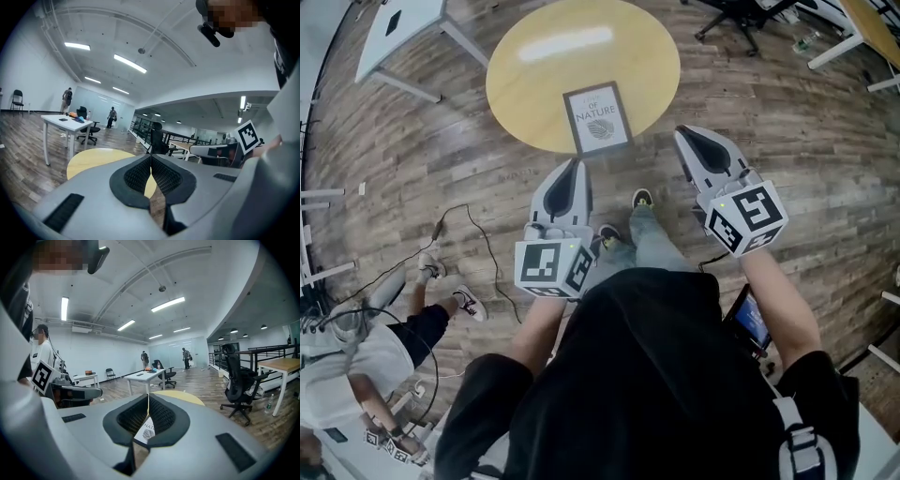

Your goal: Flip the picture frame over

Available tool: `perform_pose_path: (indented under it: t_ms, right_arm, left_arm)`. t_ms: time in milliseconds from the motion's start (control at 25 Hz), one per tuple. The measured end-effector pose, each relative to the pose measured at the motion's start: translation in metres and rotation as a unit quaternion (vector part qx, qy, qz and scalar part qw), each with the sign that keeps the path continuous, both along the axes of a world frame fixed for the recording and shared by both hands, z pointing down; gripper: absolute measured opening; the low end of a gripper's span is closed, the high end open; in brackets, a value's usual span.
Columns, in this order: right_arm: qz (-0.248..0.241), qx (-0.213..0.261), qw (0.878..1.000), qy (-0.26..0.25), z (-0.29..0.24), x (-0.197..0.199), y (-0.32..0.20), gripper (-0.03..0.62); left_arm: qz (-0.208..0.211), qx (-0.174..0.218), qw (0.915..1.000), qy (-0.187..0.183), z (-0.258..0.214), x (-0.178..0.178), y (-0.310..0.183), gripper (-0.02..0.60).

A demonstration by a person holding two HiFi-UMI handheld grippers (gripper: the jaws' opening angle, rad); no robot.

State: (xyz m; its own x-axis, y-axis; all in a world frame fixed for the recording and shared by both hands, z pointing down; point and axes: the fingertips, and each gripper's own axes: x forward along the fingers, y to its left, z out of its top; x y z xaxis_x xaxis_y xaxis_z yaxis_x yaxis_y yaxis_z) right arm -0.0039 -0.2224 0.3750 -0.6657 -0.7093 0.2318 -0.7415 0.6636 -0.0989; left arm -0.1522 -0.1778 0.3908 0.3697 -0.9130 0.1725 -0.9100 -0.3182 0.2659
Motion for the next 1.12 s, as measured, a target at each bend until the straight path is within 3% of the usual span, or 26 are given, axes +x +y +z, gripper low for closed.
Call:
perform_pose_path:
  t_ms: [360,600,840,960,1120]
  right_arm:
    - [-0.018,-0.031,0.999,-0.008,0.041,0.024,-0.090,0.018]
    - [-0.089,-0.116,0.989,0.011,0.114,-0.001,-0.124,0.020]
    - [-0.152,-0.258,0.954,0.031,0.207,-0.023,-0.118,0.020]
    - [-0.164,-0.330,0.929,0.043,0.250,-0.030,-0.109,0.026]
    - [-0.193,-0.415,0.888,0.048,0.292,-0.040,-0.084,0.149]
  left_arm:
    - [-0.015,-0.020,0.9993,-0.028,0.022,0.027,-0.092,0.025]
    - [-0.037,-0.058,0.9963,-0.051,0.067,0.017,-0.137,0.025]
    - [-0.039,-0.114,0.9896,-0.079,0.138,-0.006,-0.153,0.025]
    - [-0.027,-0.146,0.9849,-0.088,0.176,-0.017,-0.159,0.026]
    - [-0.028,-0.178,0.9791,-0.094,0.215,-0.031,-0.161,0.026]
